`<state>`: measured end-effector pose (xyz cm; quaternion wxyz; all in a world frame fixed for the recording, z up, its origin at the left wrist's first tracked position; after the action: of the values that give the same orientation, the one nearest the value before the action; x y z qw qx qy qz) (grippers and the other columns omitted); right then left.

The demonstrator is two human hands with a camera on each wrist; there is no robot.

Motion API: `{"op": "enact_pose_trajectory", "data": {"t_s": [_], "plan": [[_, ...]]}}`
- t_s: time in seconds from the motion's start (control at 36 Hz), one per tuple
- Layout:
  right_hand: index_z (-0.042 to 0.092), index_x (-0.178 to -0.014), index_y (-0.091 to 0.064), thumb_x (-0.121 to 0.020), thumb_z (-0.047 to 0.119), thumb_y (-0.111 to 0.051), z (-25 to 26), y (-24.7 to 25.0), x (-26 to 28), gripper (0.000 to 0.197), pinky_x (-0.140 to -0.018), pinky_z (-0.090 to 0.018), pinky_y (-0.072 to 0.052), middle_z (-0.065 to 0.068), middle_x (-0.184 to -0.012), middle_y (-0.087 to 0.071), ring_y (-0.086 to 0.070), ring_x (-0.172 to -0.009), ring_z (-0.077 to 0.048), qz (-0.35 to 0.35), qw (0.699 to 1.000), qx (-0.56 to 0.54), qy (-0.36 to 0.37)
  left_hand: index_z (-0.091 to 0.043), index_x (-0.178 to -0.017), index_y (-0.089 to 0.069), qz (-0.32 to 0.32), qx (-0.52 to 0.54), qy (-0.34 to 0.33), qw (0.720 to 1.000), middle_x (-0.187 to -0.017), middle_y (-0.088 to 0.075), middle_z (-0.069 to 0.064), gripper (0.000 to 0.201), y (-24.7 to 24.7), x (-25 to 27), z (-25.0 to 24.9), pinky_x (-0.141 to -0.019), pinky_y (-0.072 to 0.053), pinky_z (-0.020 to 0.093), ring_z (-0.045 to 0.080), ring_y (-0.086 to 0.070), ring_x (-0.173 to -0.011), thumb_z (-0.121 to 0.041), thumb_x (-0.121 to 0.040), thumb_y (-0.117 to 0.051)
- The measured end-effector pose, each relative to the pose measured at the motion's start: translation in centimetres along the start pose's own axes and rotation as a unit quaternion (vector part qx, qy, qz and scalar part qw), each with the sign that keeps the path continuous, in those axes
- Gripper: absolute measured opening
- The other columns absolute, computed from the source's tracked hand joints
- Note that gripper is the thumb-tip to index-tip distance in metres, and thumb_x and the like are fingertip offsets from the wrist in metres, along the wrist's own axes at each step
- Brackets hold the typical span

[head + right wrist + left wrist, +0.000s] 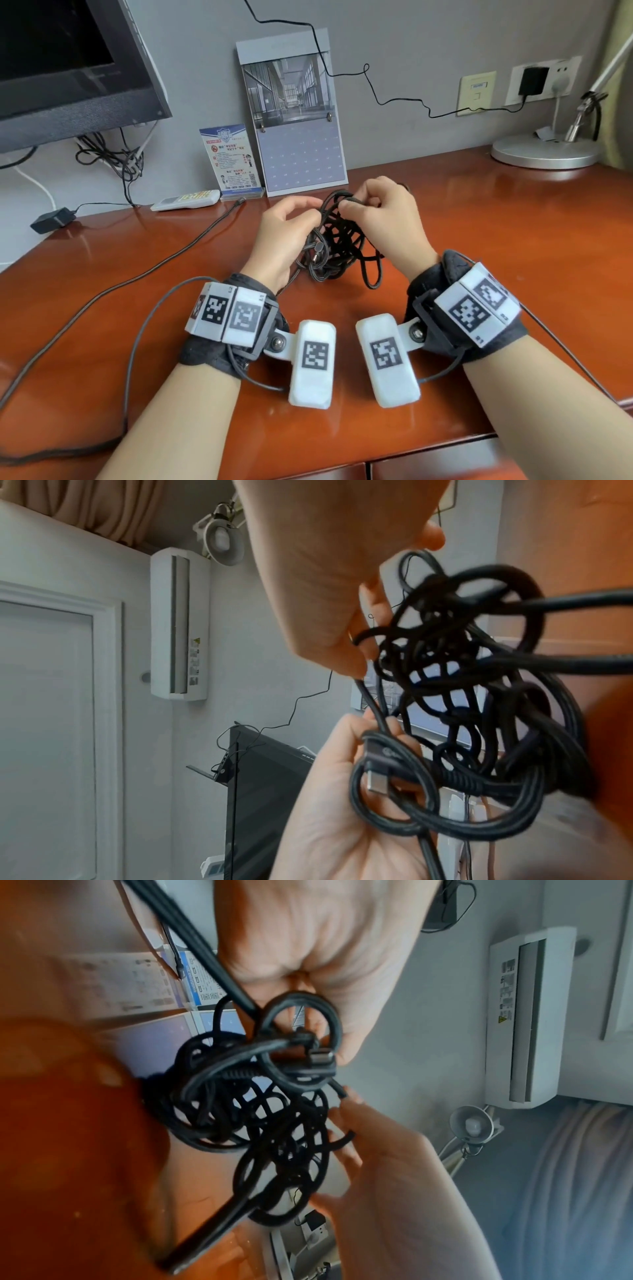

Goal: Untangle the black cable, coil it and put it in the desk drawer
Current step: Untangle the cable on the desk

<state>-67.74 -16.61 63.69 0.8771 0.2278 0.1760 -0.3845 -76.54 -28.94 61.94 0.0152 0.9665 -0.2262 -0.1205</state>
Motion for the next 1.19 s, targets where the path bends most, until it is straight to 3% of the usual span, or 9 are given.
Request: {"op": "enact_pose_trajectory", "data": {"t_s": [0.08,0.17,0.39,0.58,0.69,0.81,0.92,1.06,1.19], "plan": [[0.035,-0.077,-0.065,-0.075,0.027,-0.063,1.1,-0.8,0.3,0.009,-0.089,-0.050,-0.045,0.019,-0.081,-0.061,-0.056,-0.098,-0.022,0.049,0.994,0.082,0.052,-0.018,-0.080,-0.065,-0.017,0.002,0.004,1.000,-0.068,-0.061,0.000,0.026,0.6,0.0,0.1,-0.038,-0.035,0.012,0.003,-0.051,-0.044,0.005,-0.081,-0.052],[0.032,-0.093,-0.073,-0.076,0.033,-0.066,2.0,-1.6,0.6,0.018,-0.091,-0.050,-0.044,0.015,-0.084,-0.066,-0.057,-0.102,-0.023,0.083,0.981,0.146,0.099,-0.018,-0.080,-0.065,-0.027,-0.003,0.010,1.000,-0.068,-0.061,-0.001,0.025,0.8,-0.1,0.3,-0.039,-0.036,0.012,0.002,-0.050,-0.043,0.004,-0.081,-0.054],[0.016,-0.082,-0.064,-0.084,0.018,-0.060,2.8,-0.9,1.0,0.005,-0.068,-0.031,-0.038,0.004,-0.089,-0.063,-0.053,-0.091,-0.018,0.012,0.957,0.228,0.179,-0.021,-0.079,-0.066,-0.002,-0.061,-0.031,0.998,-0.073,-0.061,-0.007,0.025,-0.2,-0.2,-0.3,-0.050,-0.038,0.006,-0.009,-0.050,-0.050,0.001,-0.084,-0.055],[0.012,-0.079,-0.047,-0.089,0.007,-0.048,0.4,3.4,0.0,0.011,-0.068,-0.032,-0.044,0.004,-0.072,-0.053,-0.057,-0.074,-0.023,-0.151,0.988,-0.020,0.026,-0.023,-0.073,-0.067,0.011,-0.078,-0.010,0.997,-0.072,-0.064,-0.003,0.031,-0.4,0.2,0.2,-0.063,-0.049,0.027,0.014,-0.059,-0.062,0.001,-0.085,-0.051],[0.018,-0.086,-0.051,-0.085,0.002,-0.047,1.1,2.8,-0.3,0.016,-0.064,-0.028,-0.039,0.007,-0.071,-0.053,-0.044,-0.061,-0.006,-0.074,0.996,-0.018,0.049,-0.017,-0.077,-0.067,0.018,-0.083,-0.008,0.996,-0.067,-0.061,-0.004,0.026,-0.4,0.2,0.3,-0.048,-0.043,0.017,0.002,-0.052,-0.045,0.000,-0.089,-0.051],[0.020,-0.111,-0.064,-0.078,0.011,-0.051,2.7,1.6,0.1,0.036,-0.087,-0.028,-0.043,0.004,-0.096,-0.058,-0.054,-0.096,-0.016,-0.004,0.989,0.035,0.144,-0.016,-0.073,-0.067,0.005,-0.083,-0.008,0.996,-0.061,-0.061,-0.004,0.025,0.2,0.1,0.5,-0.052,-0.043,0.020,0.009,-0.053,-0.051,-0.001,-0.088,-0.053],[0.024,-0.120,-0.065,-0.083,0.024,-0.066,2.9,0.1,0.2,0.037,-0.083,-0.023,-0.034,0.011,-0.098,-0.047,-0.046,-0.102,-0.017,0.049,0.968,0.137,0.202,-0.015,-0.073,-0.066,0.017,-0.075,-0.011,0.997,-0.053,-0.061,-0.008,0.026,-0.1,0.2,0.3,-0.046,-0.043,0.015,0.002,-0.054,-0.043,0.001,-0.088,-0.052],[0.024,-0.086,-0.072,-0.080,0.023,-0.070,3.4,1.5,0.3,0.006,-0.063,-0.024,-0.029,0.015,-0.079,-0.046,-0.034,-0.084,-0.004,-0.027,0.963,0.159,0.217,-0.015,-0.072,-0.065,0.032,-0.076,-0.013,0.996,-0.053,-0.060,-0.006,0.027,-0.6,0.4,0.1,-0.044,-0.042,0.014,0.003,-0.052,-0.042,0.001,-0.088,-0.052],[0.018,-0.077,-0.058,-0.082,0.018,-0.061,2.1,5.7,0.0,0.006,-0.069,-0.020,-0.036,0.006,-0.081,-0.053,-0.048,-0.075,-0.006,-0.208,0.967,0.033,0.144,-0.016,-0.075,-0.063,0.034,-0.088,-0.003,0.996,-0.077,-0.064,0.001,0.027,-0.5,0.4,0.2,-0.049,-0.040,0.018,0.005,-0.064,-0.053,0.000,-0.090,-0.048]]}}
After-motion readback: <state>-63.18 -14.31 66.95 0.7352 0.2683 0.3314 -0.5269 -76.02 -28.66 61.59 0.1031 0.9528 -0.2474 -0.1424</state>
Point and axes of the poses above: each hand's wrist, its own x-axis away from the middle knuckle, its own y-axis out of the back of the hand, z = x × y, the point moved 8 cm from there along -x, towards the middle knuckle
